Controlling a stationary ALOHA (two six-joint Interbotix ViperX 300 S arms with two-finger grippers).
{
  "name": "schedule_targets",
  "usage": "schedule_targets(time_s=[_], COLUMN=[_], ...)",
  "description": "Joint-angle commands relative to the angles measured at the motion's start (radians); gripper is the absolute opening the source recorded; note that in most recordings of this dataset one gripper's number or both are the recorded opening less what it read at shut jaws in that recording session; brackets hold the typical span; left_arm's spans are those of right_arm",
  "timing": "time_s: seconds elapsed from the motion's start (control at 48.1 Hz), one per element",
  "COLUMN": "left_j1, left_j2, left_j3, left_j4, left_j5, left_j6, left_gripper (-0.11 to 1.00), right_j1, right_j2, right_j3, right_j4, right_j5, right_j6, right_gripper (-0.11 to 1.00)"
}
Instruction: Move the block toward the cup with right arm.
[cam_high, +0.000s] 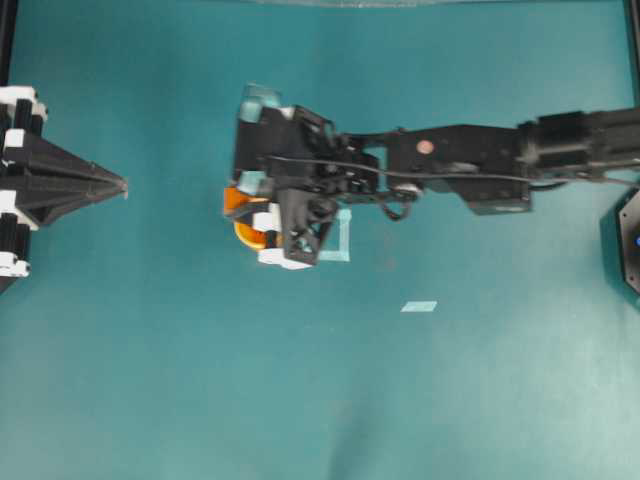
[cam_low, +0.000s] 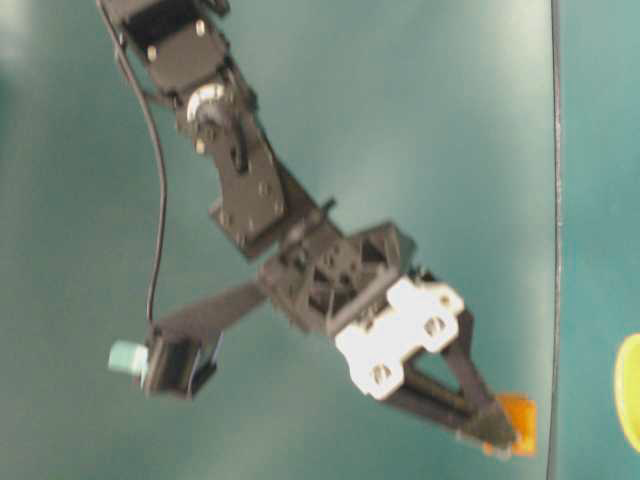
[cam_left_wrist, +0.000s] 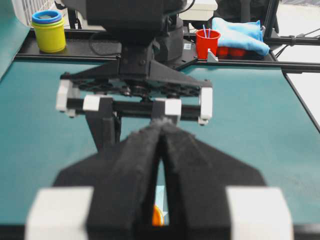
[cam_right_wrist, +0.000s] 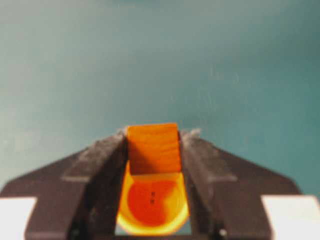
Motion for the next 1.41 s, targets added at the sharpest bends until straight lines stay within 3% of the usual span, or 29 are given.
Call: schedule_targets(time_s=[0.0, 0.166, 1.394], left_j1=[0.002, 0.002, 0.002], left_j2=[0.008, 0.008, 0.008], left_j3=[-0.028, -0.028, -0.028], left_j4=[0.002, 0.003, 0.002], left_j5=[-0.006, -0.008, -0.005], left_j6=[0.000, 0.000, 0.000], left_gripper=[0.00, 0.00, 0.00], right_j1=[0.003, 0.003, 0.003], right_j2=[-0.064, -0.083, -0.083], right_j3=[0.025, 0.058, 0.058], right_j4=[0.003, 0.003, 0.003], right_j5=[-0.032, -0.064, -0.061], right_j6=[0.012, 0.025, 0.025], right_gripper=[0.43, 0.43, 0.43])
